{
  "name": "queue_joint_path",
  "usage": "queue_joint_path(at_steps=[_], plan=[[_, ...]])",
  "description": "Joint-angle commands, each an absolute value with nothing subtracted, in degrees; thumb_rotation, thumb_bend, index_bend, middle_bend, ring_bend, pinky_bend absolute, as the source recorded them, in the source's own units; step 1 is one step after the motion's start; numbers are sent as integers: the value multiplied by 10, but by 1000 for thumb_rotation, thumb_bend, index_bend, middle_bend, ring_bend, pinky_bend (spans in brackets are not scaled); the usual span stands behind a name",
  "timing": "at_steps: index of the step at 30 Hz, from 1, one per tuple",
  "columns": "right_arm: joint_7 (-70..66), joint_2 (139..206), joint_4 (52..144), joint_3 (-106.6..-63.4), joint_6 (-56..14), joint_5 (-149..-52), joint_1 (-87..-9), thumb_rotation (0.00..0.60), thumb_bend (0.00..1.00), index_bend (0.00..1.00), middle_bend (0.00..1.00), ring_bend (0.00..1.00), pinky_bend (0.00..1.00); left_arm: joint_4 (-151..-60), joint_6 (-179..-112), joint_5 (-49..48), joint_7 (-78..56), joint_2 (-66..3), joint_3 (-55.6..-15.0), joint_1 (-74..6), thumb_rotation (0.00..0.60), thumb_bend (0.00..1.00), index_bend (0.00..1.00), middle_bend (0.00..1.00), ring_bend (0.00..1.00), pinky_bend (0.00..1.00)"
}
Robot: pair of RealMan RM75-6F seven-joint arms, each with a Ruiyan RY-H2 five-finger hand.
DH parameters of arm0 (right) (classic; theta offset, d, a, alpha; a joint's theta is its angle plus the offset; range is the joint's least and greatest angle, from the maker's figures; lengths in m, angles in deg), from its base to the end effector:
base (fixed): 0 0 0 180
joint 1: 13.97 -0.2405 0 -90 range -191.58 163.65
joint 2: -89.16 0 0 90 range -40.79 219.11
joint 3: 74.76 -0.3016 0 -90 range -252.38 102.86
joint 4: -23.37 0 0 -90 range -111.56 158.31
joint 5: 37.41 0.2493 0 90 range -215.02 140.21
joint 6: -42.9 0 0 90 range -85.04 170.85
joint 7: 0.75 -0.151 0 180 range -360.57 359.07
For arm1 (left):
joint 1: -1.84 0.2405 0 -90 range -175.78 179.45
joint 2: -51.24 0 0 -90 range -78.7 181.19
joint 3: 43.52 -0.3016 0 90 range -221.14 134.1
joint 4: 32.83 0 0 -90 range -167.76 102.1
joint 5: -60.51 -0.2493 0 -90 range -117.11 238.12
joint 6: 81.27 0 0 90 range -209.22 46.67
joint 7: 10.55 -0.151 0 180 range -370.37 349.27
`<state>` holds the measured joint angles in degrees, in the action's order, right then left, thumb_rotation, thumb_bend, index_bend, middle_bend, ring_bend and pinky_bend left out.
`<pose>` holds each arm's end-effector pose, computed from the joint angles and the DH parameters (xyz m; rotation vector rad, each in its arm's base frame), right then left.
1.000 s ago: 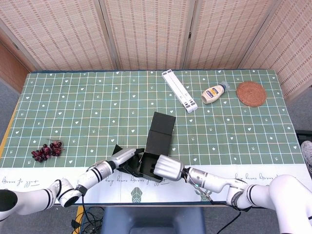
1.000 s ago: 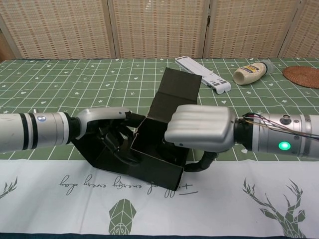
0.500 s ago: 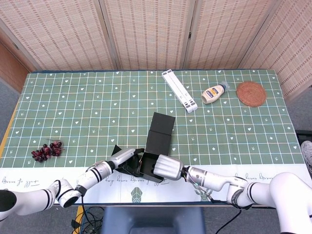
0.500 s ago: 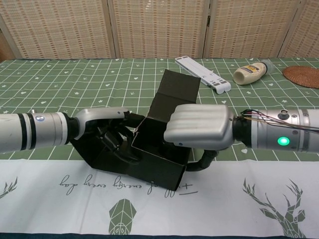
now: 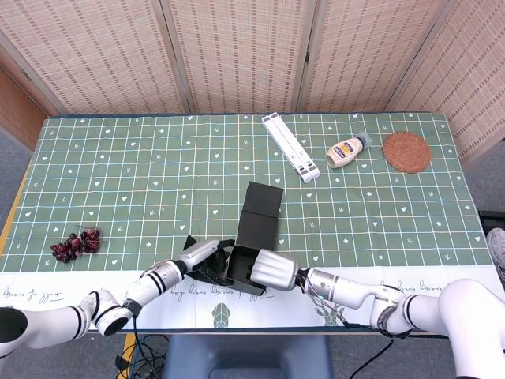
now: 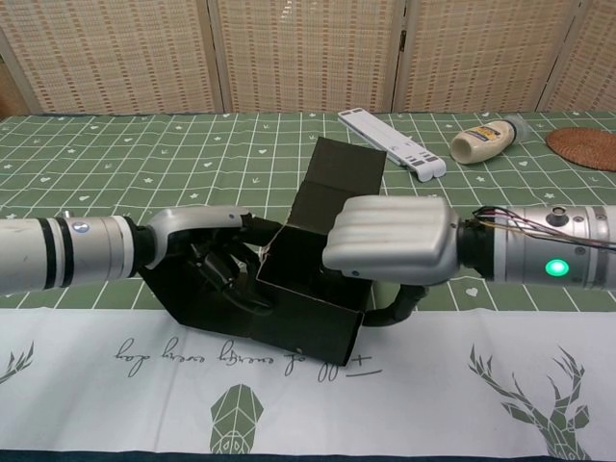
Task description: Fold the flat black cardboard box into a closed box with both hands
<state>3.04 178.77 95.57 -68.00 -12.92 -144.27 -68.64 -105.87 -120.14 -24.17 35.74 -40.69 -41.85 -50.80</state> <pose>-0.1496 -0.3494 -0.0980 2.5944 -0.1333 0.9661 -0.1628 0.3854 -0.1188 -2.0240 -1.8207 -1.0528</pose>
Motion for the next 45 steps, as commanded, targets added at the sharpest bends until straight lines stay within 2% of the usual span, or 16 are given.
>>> queue_joint_path(at_steps=[1, 4, 9, 12, 15, 23, 32, 35, 39, 45], plan=[[32, 1787, 954, -678, -138, -1446, -682, 600, 576, 686, 691, 875, 1000, -1060, -1198, -238, 354, -406, -416, -509, 600, 94, 266, 269, 530, 789], [38, 1784, 954, -677, -135, -1444, -680, 600, 554, 546, 564, 871, 1000, -1063, -1196, -231, 349, -406, -412, -509, 600, 94, 265, 269, 530, 789], [46, 1780, 961, -681, -141, -1435, -672, 600, 530, 237, 319, 839, 1000, -1062, -1193, -217, 338, -409, -405, -507, 600, 94, 261, 269, 530, 789], [50, 1778, 965, -683, -147, -1433, -667, 600, 521, 101, 227, 817, 1000, -1063, -1191, -210, 329, -410, -402, -505, 600, 94, 253, 269, 530, 789], [51, 1775, 971, -686, -150, -1428, -663, 600, 511, 13, 175, 804, 1000, -1066, -1192, -204, 321, -409, -399, -502, 600, 94, 248, 269, 530, 789], [56, 1749, 1007, -697, -170, -1401, -639, 600, 509, 0, 133, 793, 1000, -1075, -1197, -190, 296, -408, -392, -493, 600, 95, 192, 262, 526, 789], [49, 1695, 1069, -700, -172, -1340, -595, 600, 508, 0, 133, 793, 1000, -1095, -1215, -188, 266, -399, -386, -482, 600, 94, 8, 46, 499, 788], [33, 1676, 1091, -698, -167, -1317, -581, 600, 508, 0, 141, 793, 1000, -1104, -1226, -187, 254, -395, -384, -476, 600, 94, 0, 3, 485, 788], [1, 1650, 1120, -695, -147, -1282, -567, 600, 517, 0, 164, 793, 1000, -1115, -1240, -186, 238, -387, -382, -468, 600, 94, 0, 0, 465, 788], [-52, 1629, 1140, -694, -95, -1242, -566, 600, 602, 0, 206, 793, 1000, -1136, -1275, -187, 221, -372, -375, -451, 600, 94, 0, 0, 459, 787]])
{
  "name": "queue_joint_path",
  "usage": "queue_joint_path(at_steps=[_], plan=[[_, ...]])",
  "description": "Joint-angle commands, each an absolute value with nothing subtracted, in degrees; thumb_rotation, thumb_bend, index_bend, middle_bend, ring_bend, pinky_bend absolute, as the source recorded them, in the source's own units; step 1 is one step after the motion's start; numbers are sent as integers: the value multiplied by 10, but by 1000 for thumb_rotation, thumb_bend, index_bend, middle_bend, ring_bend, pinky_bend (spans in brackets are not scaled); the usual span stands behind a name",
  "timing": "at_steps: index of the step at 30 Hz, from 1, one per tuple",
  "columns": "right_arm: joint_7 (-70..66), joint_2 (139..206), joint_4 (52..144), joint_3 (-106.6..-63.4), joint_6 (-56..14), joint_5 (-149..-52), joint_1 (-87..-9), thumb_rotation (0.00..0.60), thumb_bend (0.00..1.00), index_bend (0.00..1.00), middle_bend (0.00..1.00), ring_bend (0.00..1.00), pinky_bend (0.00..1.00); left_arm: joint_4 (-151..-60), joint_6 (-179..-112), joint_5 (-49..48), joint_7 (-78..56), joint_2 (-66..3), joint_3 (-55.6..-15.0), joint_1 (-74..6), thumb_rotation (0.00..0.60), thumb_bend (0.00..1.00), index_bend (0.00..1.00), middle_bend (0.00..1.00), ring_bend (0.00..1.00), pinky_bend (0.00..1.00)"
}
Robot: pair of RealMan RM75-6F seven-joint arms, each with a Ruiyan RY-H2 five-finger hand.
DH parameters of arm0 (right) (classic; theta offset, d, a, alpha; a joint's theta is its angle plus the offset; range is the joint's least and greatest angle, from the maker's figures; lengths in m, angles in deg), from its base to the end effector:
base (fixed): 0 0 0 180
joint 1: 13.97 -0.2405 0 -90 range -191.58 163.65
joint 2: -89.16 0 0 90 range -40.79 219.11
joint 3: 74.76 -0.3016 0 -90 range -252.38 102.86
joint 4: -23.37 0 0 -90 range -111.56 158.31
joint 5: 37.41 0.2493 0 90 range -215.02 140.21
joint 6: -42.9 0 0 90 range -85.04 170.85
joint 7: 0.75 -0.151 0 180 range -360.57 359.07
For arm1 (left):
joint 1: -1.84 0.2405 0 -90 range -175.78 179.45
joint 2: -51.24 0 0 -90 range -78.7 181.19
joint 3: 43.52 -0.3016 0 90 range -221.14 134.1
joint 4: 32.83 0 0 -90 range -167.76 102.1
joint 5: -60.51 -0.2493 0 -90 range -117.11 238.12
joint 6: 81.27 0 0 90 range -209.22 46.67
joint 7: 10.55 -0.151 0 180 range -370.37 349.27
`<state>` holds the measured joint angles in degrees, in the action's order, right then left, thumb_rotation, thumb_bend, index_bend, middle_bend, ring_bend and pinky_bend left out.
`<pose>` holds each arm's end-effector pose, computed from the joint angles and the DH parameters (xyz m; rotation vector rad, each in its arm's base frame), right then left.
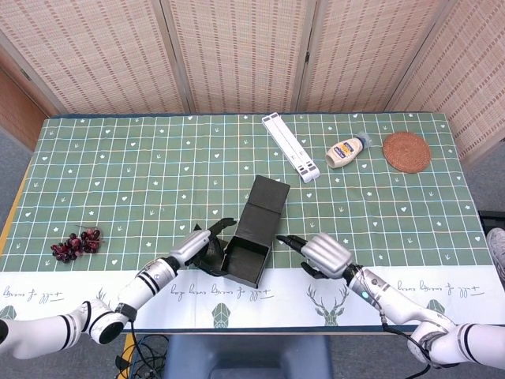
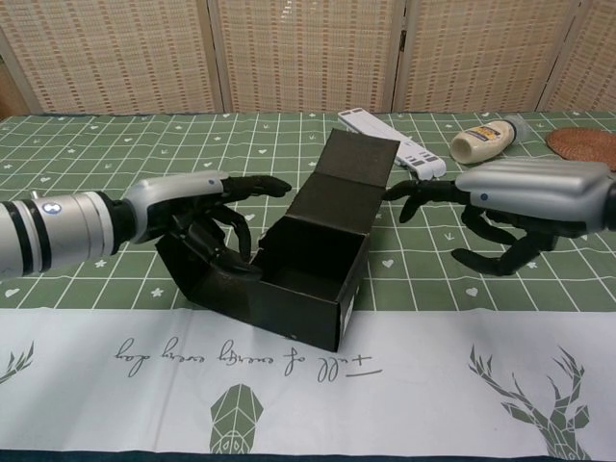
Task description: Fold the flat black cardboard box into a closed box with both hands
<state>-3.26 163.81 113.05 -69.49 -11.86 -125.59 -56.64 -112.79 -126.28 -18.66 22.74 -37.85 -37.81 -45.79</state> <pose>-0.2231 -0.3306 -0.0121 2.2338 -0.9088 0.8977 -0.1593 0.3808 -0.0883 -1.9201 -1.6935 -1.2086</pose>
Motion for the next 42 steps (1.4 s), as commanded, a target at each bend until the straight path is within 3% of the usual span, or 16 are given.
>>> queue_joint_path(at_steps=[1, 8, 16, 24, 28, 30, 32, 34, 42], plan=[[-58, 1628, 1141, -695, -85, -1237, -568, 600, 613, 0, 212, 793, 1000, -1140, -1279, -187, 220, -369, -374, -448, 600, 94, 0, 0, 459, 787], [-75, 1655, 1119, -717, -23, -1208, -591, 600, 651, 0, 236, 793, 1000, -1163, -1310, -189, 211, -351, -369, -429, 600, 94, 0, 0, 459, 788], [-78, 1719, 1059, -773, 26, -1170, -633, 600, 660, 0, 214, 793, 1000, -1173, -1330, -190, 211, -338, -364, -416, 600, 94, 0, 0, 459, 787], [-85, 1755, 1030, -808, 40, -1149, -656, 600, 635, 0, 212, 793, 1000, -1171, -1335, -193, 219, -331, -368, -404, 600, 94, 0, 0, 459, 787], [-110, 1741, 1049, -803, 19, -1146, -634, 600, 525, 0, 205, 793, 1000, -1173, -1338, -195, 227, -325, -367, -400, 600, 94, 0, 0, 459, 787], [-124, 1733, 1058, -800, 9, -1142, -620, 600, 378, 0, 194, 793, 1000, -1175, -1340, -196, 230, -323, -367, -398, 600, 94, 0, 0, 459, 787], [-145, 1728, 1071, -797, 5, -1129, -606, 600, 144, 0, 174, 793, 1000, -1177, -1341, -197, 232, -322, -367, -396, 600, 94, 0, 0, 459, 787], [-162, 1727, 1080, -795, 8, -1117, -595, 600, 24, 0, 153, 793, 1000, -1179, -1341, -198, 232, -322, -367, -396, 600, 94, 0, 0, 459, 787], [-187, 1760, 1083, -802, 9, -1080, -575, 600, 0, 0, 113, 793, 1000, -1188, -1342, -201, 227, -321, -367, -394, 600, 94, 0, 0, 459, 787]])
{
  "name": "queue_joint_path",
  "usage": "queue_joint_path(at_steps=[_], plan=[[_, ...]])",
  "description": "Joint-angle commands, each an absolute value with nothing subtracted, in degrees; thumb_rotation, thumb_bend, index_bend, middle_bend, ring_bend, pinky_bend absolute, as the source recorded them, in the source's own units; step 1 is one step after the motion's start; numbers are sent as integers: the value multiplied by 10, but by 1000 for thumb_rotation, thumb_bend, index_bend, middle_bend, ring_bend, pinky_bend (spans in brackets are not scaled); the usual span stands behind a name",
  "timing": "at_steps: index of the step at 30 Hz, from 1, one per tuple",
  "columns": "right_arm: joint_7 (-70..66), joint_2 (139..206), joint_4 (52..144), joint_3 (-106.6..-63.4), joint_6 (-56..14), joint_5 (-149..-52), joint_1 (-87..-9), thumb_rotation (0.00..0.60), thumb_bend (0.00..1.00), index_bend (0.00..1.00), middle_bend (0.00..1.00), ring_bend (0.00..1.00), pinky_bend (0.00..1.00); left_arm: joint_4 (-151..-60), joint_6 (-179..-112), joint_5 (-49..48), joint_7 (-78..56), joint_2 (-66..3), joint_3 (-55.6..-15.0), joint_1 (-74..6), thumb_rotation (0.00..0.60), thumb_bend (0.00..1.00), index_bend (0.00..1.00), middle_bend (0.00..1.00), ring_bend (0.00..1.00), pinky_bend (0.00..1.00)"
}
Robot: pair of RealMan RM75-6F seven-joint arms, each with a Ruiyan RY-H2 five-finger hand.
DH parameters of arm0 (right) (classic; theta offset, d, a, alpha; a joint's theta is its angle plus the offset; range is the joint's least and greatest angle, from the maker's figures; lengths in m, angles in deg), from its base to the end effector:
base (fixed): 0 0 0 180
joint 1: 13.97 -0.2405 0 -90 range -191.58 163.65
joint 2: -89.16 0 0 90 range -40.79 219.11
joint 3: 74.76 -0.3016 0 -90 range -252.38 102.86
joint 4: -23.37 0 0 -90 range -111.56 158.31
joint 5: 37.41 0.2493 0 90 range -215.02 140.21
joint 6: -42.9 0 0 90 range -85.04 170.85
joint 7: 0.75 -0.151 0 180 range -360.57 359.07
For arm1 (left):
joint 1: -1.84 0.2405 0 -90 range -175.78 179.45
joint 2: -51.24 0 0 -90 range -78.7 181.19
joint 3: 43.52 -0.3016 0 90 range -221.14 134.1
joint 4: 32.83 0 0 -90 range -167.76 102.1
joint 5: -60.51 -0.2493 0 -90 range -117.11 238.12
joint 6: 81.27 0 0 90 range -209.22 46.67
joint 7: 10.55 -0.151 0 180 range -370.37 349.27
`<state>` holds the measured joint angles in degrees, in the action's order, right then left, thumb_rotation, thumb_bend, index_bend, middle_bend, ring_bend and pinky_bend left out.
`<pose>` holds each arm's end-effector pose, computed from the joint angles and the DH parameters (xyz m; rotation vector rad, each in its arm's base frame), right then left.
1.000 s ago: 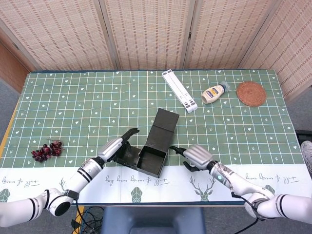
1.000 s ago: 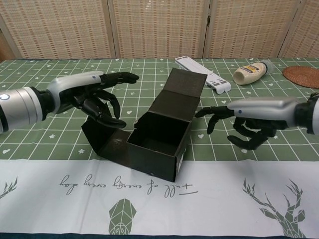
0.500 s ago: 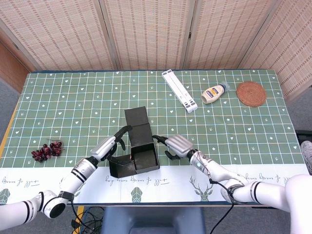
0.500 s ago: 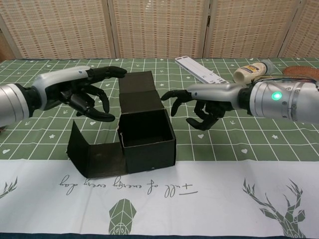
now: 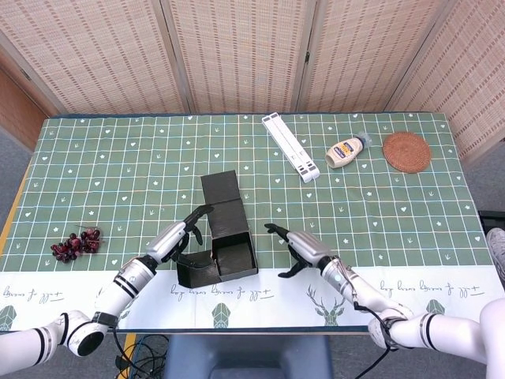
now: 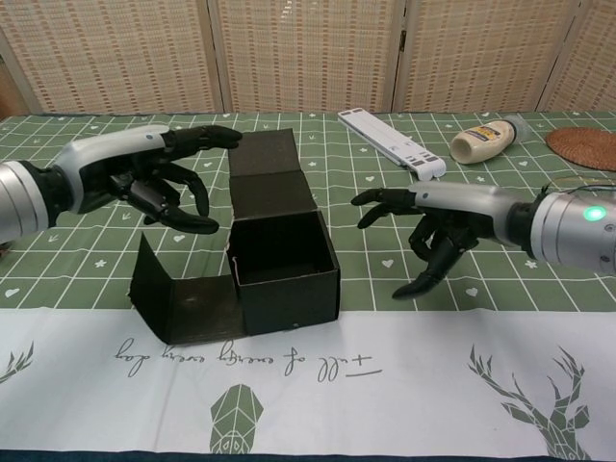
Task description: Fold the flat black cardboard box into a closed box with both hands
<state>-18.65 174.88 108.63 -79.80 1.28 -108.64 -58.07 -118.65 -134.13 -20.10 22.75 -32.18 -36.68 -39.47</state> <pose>-0.1914 -0.3610 -0.0799 1.9272 -1.6139 0.9967 -0.1814 0.3700 -0.0393 -1.7673 -1.6572 -1.3589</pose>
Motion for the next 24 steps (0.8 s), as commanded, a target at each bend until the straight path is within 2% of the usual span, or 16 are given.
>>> queue_joint_path(at_steps=[1, 17, 19, 21, 24], plan=[[-186, 1767, 1079, -803, 7, -1077, -574, 600, 0, 0, 113, 793, 1000, -1188, -1342, -201, 227, -321, -366, -394, 600, 94, 0, 0, 459, 787], [-161, 1911, 992, -844, -8, -1043, -583, 600, 0, 0, 128, 793, 1000, -1196, -1366, -211, 249, -300, -368, -374, 600, 95, 0, 0, 459, 787], [-160, 1932, 976, -850, -15, -1040, -583, 600, 0, 0, 160, 793, 1000, -1196, -1372, -213, 252, -296, -368, -370, 600, 94, 0, 0, 460, 787], [-162, 1950, 964, -857, -22, -1036, -581, 600, 0, 14, 234, 802, 1000, -1197, -1379, -215, 255, -293, -368, -366, 600, 94, 0, 0, 460, 787], [-164, 1970, 951, -869, -34, -1030, -578, 600, 2, 124, 337, 831, 1000, -1198, -1395, -219, 255, -288, -367, -358, 600, 94, 0, 0, 476, 787]])
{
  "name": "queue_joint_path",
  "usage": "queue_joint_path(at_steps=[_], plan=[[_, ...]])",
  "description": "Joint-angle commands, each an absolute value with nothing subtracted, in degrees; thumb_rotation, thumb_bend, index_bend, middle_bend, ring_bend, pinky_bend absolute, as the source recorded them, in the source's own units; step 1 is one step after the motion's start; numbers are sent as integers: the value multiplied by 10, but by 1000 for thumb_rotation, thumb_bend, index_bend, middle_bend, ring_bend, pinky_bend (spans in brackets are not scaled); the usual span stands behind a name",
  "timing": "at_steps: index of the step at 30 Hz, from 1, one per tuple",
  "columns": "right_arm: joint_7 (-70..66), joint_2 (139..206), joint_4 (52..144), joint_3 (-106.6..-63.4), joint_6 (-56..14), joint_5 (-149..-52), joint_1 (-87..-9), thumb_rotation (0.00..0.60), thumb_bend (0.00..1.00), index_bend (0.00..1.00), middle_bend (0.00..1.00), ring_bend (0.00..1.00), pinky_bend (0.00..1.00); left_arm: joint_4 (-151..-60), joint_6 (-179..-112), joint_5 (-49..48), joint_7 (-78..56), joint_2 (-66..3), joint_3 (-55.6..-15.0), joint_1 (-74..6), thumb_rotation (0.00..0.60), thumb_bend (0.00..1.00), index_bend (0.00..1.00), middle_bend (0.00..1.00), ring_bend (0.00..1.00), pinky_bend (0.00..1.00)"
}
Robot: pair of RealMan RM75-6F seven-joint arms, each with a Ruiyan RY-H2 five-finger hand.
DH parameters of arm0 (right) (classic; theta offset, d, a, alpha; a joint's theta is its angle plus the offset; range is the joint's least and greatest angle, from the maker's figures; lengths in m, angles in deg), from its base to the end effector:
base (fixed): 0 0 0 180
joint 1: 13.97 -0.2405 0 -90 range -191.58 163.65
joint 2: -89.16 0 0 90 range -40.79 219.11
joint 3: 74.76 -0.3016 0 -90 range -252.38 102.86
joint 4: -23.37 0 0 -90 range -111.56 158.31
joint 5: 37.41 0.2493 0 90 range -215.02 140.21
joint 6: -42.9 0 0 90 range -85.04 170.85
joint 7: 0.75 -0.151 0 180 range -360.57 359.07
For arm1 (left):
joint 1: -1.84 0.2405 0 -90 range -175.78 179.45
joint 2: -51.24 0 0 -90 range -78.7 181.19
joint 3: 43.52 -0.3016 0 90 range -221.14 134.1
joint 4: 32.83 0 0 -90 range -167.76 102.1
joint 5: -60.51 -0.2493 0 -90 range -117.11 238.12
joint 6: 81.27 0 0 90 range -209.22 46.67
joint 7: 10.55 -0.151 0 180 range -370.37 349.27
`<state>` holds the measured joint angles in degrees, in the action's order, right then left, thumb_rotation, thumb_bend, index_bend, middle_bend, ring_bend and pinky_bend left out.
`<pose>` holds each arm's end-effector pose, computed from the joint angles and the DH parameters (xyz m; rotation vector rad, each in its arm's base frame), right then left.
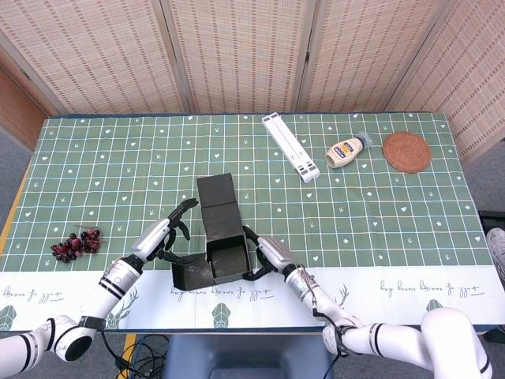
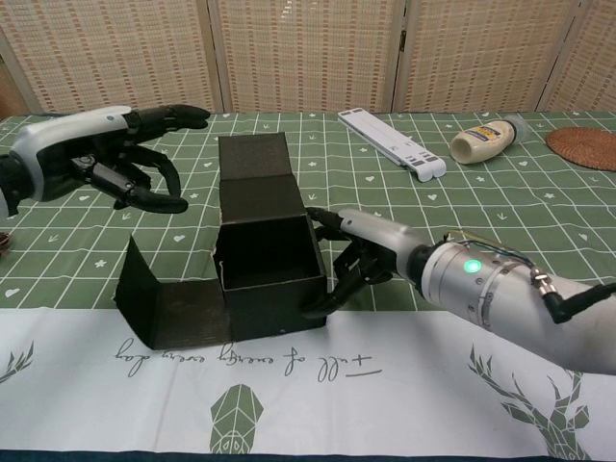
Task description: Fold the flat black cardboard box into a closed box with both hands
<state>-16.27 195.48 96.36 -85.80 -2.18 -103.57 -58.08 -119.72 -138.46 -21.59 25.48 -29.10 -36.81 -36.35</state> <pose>-0.1364 -0.3534 -0.1758 1.7572 -1.7608 1.1766 -0.2013 0.3662 -0.0113 -1.6781 -1.6393 -1.4269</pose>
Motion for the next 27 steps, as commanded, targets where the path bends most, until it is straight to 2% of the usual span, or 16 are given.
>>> queue_joint_path(at_steps=[1, 3, 8, 18, 27], plan=[[-166, 1974, 949, -873, -39, -1030, -576, 600, 6, 172, 367, 841, 1000, -1197, -1405, -220, 254, -287, -365, -354, 600, 94, 0, 0, 490, 787], [-172, 1975, 949, -879, -49, -1031, -571, 600, 34, 255, 416, 856, 1000, -1194, -1420, -221, 251, -288, -362, -347, 600, 94, 0, 0, 485, 788], [-206, 1949, 975, -902, -55, -1020, -552, 600, 102, 313, 456, 865, 1000, -1185, -1462, -221, 238, -290, -352, -330, 600, 94, 0, 0, 478, 788], [-313, 1874, 1046, -946, -43, -995, -508, 600, 136, 339, 483, 866, 1000, -1149, -1530, -229, 197, -302, -340, -304, 600, 94, 0, 0, 461, 786], [-482, 1822, 1092, -966, -12, -1034, -466, 600, 152, 366, 498, 866, 1000, -1058, -1564, -232, 122, -361, -336, -300, 600, 94, 0, 0, 457, 783]])
